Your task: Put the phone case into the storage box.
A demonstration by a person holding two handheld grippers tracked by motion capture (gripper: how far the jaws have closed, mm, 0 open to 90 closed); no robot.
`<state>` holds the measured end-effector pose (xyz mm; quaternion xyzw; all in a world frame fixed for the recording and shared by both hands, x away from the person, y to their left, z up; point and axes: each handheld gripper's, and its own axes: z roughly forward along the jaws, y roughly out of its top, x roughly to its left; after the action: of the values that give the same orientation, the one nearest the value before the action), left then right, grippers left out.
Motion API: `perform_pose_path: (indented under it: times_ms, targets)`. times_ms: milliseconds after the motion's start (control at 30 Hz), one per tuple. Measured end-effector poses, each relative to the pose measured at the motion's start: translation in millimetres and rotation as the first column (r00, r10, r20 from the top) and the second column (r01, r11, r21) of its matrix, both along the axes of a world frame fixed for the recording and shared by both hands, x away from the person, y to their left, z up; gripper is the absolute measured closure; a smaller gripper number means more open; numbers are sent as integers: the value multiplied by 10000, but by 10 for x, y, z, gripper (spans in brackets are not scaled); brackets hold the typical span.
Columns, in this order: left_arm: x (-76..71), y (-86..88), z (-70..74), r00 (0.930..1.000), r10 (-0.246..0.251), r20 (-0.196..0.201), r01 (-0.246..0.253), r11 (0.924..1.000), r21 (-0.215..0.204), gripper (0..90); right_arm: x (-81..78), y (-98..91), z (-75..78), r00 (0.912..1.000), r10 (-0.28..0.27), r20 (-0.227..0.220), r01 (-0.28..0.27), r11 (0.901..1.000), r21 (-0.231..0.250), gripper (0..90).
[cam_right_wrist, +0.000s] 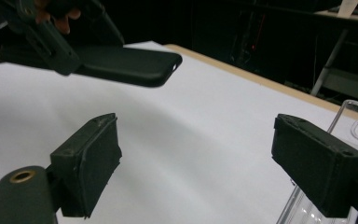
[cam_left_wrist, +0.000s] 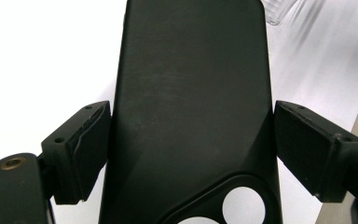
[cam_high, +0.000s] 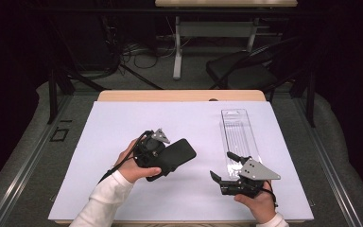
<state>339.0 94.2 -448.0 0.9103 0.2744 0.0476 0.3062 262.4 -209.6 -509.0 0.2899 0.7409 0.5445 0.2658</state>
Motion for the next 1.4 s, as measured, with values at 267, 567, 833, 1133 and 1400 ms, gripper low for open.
perform_pose_path:
  times_ms: [267, 567, 833, 1133, 1400]
  targets:
    - [-2, 59, 28, 9997, 93, 234, -92, 10000, -18, 142, 2, 76, 62, 9997, 213, 130, -201, 9961, -854, 144]
    - [-29, 89, 52, 9997, 47, 230, -46, 10000, -22, 142, 3, 135, 157, 9943, 594, 886, -409, 9794, -1980, 147]
    - [-46, 93, 65, 9999, -29, 156, 31, 9999, -111, 143, -7, 180, 183, 9848, 944, 1460, -500, 9581, -2821, 162]
    - [-63, 73, 68, 9997, -185, 150, 187, 9998, -107, 143, -20, 213, 192, 9800, 1153, 1623, -520, 9350, -3507, 189]
    - [-67, 50, 49, 9996, -288, 61, 289, 9996, -79, 143, -19, 271, 220, 9661, 1665, 1973, -594, 8869, -4581, 217]
